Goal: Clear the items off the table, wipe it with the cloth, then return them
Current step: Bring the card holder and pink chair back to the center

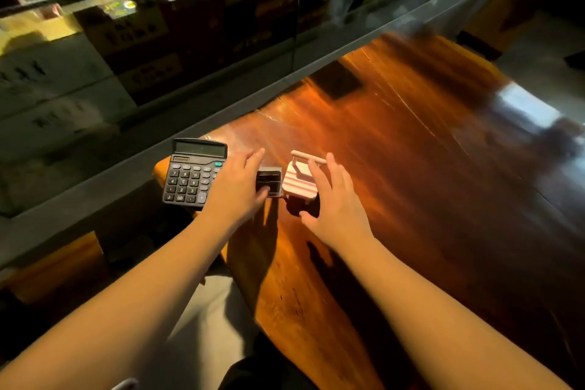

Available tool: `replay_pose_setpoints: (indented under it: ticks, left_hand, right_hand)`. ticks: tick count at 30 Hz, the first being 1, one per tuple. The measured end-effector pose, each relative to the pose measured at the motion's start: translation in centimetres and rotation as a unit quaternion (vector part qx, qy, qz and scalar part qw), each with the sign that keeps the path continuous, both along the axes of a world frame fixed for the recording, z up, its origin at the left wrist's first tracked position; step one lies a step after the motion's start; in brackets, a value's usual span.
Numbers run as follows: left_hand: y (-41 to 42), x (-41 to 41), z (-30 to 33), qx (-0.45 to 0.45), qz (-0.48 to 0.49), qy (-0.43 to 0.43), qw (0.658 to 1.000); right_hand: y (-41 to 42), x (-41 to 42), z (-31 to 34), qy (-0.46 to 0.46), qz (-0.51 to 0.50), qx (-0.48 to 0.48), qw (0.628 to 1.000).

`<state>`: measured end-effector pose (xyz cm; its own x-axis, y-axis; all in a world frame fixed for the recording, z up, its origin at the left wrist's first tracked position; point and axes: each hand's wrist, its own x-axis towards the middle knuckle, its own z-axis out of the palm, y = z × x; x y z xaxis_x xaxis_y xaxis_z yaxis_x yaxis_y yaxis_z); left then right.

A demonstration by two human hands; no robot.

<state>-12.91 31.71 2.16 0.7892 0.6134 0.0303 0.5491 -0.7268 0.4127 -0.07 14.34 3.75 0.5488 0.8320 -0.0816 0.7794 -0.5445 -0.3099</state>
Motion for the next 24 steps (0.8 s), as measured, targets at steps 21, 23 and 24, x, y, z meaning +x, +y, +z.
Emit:
replay_pose_setpoints:
  ticks: [21,23,24]
  left_hand:
    - [3.2,3.7,-0.5,0.003,-0.107,0.164,0.981]
    - [2.5,4.0,0.2,0.001,-0.106,0.166,0.98]
    - [2.0,4.2,0.6,0.0,-0.111,0.167,0.98]
  right_hand:
    - [3.1,1.6,-1.9,-0.047,-0.011,-0.006,0.999]
    - [1.8,1.7,-1.4,-0.047,-0.018,0.004,0.999]
    - [1.1,1.8,-1.1,-0.051,-0.023,0.009,0.998]
